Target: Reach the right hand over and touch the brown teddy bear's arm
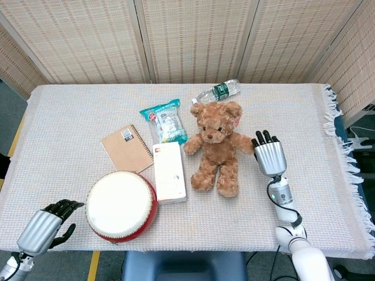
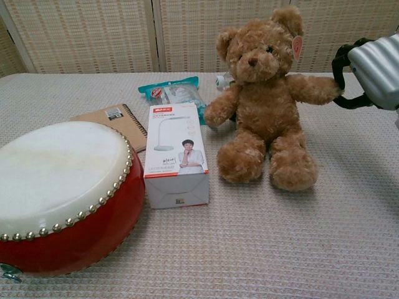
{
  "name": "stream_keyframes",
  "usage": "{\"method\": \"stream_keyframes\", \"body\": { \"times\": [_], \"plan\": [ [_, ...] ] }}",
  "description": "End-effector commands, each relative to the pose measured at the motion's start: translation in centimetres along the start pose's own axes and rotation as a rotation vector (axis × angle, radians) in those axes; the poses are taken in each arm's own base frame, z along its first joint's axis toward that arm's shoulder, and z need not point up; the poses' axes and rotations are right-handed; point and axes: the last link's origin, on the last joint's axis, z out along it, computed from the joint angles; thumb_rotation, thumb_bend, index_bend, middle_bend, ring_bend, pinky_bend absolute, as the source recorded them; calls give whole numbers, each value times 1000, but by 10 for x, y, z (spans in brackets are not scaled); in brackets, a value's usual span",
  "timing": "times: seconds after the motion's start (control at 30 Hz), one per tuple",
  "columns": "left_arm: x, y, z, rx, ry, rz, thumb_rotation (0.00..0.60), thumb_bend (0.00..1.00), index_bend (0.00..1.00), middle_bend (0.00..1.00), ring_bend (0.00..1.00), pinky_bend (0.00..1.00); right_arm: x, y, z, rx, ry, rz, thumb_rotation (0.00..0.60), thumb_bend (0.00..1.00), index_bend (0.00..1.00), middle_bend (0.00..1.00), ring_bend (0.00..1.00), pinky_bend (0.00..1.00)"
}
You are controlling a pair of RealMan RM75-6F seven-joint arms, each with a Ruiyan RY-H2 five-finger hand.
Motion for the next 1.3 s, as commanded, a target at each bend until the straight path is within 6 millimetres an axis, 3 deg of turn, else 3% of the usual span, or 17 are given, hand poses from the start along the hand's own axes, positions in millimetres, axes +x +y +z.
{"method": "stream_keyframes", "body": {
  "times": [0.03,0.53,0.63,0.73,0.9,1.0,1.1,1.3],
  "plan": [
    [0,0,0,1,-2,-1,600,434,231,276,246,472,-6,0,-4,10,-38,-20,600,112,679,416,373,755],
    [0,-1,0,0,-4,-3,600,433,231,277,246,473,0,6,-2,-31,2,14,600,113,679,415,373,755],
    [0,-1,0,2,-3,2,600,434,231,277,246,474,-3,13,-17,-39,-19,36,600,113,652,415,369,755],
    [0,-2,0,7,-3,-1,600,433,231,279,246,473,-4,26,-44,-68,-41,75,600,113,600,415,362,754],
    [-1,-3,1,14,-5,2,600,434,231,278,247,474,5,60,-110,-86,-121,97,600,112,424,405,293,703],
    [-2,-2,2,15,-7,7,600,434,231,278,247,473,24,76,-142,-67,-195,116,600,112,334,371,260,653],
    [-4,-1,2,14,-14,16,600,434,232,278,246,473,49,85,-161,-70,-286,138,600,112,258,327,226,594],
    [-3,2,2,6,-10,23,600,434,231,279,248,474,68,85,-174,-36,-396,132,600,112,231,318,221,540]
  ]
}}
